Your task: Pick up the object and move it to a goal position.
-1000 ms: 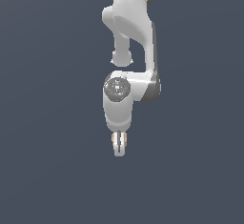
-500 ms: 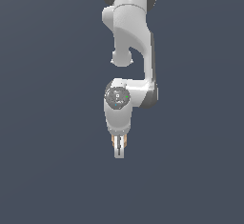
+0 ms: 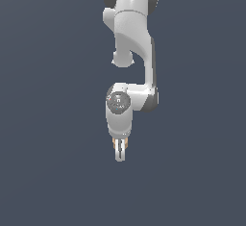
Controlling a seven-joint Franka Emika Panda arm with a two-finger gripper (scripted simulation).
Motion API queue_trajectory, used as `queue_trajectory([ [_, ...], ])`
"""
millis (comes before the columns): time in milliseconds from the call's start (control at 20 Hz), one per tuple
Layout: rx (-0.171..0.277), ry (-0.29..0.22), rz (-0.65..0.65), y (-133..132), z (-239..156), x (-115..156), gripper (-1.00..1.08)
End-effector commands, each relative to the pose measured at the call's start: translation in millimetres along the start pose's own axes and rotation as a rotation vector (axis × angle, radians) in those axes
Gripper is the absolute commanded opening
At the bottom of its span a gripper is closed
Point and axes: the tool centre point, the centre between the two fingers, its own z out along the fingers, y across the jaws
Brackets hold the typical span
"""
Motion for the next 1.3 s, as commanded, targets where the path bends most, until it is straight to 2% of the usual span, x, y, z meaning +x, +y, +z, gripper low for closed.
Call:
queue_trajectory([
  [0, 0.0, 0.0, 0.0, -0.1, 0.1, -0.1, -1.0],
  [700, 0.0, 0.0, 0.0, 5.0, -6.8, -5.0, -1.0],
  [1250, 0.0, -0.001, 0.0, 36.6, -50.3, -36.5, -1.0],
])
